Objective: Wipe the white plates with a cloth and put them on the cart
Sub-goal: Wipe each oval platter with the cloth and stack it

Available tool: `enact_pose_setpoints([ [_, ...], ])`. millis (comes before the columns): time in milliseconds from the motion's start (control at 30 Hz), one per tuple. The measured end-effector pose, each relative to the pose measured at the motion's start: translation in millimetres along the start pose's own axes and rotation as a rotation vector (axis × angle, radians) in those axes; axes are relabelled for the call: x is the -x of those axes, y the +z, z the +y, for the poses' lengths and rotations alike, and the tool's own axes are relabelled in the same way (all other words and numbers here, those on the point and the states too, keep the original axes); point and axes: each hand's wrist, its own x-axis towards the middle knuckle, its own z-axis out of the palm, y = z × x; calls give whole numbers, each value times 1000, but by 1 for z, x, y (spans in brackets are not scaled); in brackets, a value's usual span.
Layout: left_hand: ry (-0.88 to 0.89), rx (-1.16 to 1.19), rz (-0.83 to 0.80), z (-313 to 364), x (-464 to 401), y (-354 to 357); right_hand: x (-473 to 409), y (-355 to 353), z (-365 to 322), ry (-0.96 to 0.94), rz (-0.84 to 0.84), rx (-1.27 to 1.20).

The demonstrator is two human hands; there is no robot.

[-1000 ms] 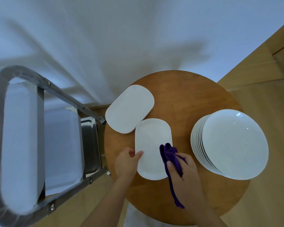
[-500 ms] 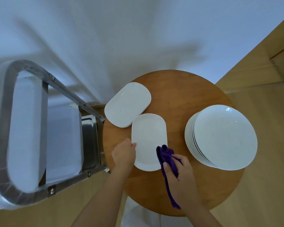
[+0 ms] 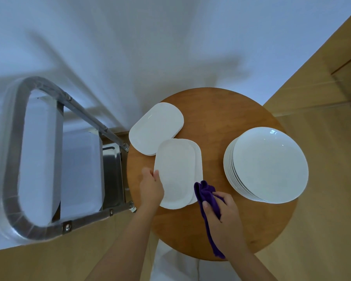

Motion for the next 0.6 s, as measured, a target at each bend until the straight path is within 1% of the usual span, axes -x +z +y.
enact_pose_setpoints([
  [133, -37, 177, 65, -8, 15, -10, 2, -8, -4, -37, 9, 11],
  [233, -83, 354, 6, -4, 32, -23, 9, -18, -15, -139, 11, 73],
  [267, -103, 420, -25, 0, 40, -29, 12, -23, -20, -227, 17, 143],
  [333, -157, 548, -95, 11, 56, -40, 17, -30, -31, -491, 17, 371],
  [367, -198, 621, -145, 17, 66, -46, 21, -33, -36, -619, -10, 497],
  [433, -271, 819, -283, 27, 85, -56, 28, -35, -47, -807, -129, 680],
  [500, -303, 945, -385, 34, 103, -65, 37, -35, -54, -933, -255, 801],
  [533, -304, 959, -409, 37, 110, -69, 40, -35, -57, -980, -285, 825],
  [600, -296, 954, -414, 41, 122, -75, 42, -38, -60, -1039, -291, 823],
])
